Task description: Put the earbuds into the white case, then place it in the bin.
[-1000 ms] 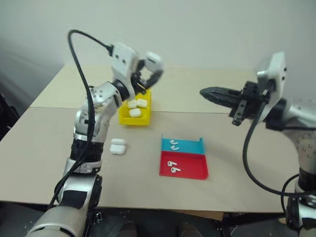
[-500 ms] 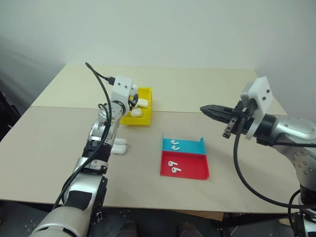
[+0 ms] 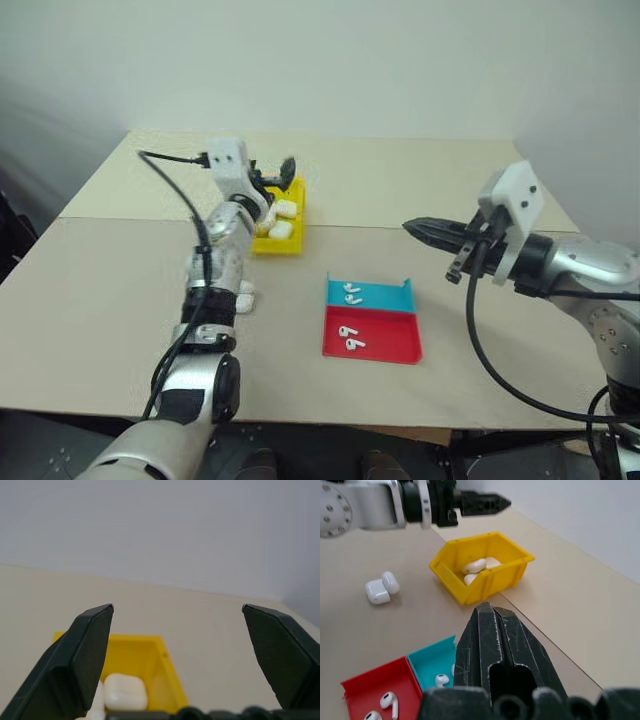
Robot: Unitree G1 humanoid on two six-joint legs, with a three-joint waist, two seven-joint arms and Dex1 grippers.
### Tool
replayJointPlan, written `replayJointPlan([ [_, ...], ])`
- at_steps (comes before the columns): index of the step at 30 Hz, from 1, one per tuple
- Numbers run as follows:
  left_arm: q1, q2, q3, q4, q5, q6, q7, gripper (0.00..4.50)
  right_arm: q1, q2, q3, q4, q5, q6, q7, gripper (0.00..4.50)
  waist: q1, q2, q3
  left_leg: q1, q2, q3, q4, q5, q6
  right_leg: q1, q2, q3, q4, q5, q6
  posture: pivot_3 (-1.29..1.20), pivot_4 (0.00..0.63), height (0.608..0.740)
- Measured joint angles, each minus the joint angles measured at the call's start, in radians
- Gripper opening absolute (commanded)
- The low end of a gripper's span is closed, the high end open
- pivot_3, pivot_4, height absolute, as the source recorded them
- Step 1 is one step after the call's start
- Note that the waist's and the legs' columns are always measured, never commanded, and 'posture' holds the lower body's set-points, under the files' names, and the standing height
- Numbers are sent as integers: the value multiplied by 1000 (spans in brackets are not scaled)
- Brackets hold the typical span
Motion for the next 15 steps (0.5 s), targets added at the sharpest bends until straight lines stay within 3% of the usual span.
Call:
replayJointPlan([
  [4, 216, 125, -50, -200, -15, 81, -135, 4488, 142, -65, -9, -14, -46, -45, 73, 0, 1, 0, 0, 0, 0, 0, 0, 1, -2, 0, 0, 0, 1, 0, 0, 0, 150, 740],
  [9, 466, 324, -59, -527, -108, 212, -313, 4488, 324, -101, -112, 31, -78, -216, 268, 0, 6, -1, 0, 1, 0, 0, 1, 1, -2, 1, -1, -1, 2, 0, 0, 0, 150, 740],
  [12, 619, 478, 9, -712, -188, 241, -440, 4488, 429, -152, -220, 104, -110, -367, 438, 0, 5, 0, 0, 3, 0, 1, 0, 1, -2, 3, -1, 0, 1, 0, 0, 0, 150, 740],
  [15, 714, 560, 88, -781, -253, 260, -522, 4488, 480, -192, -294, 197, -139, -474, 573, 0, 5, -1, 1, 9, 1, 1, 0, 1, -2, 8, -1, -1, 1, 0, 0, 0, 150, 740],
])
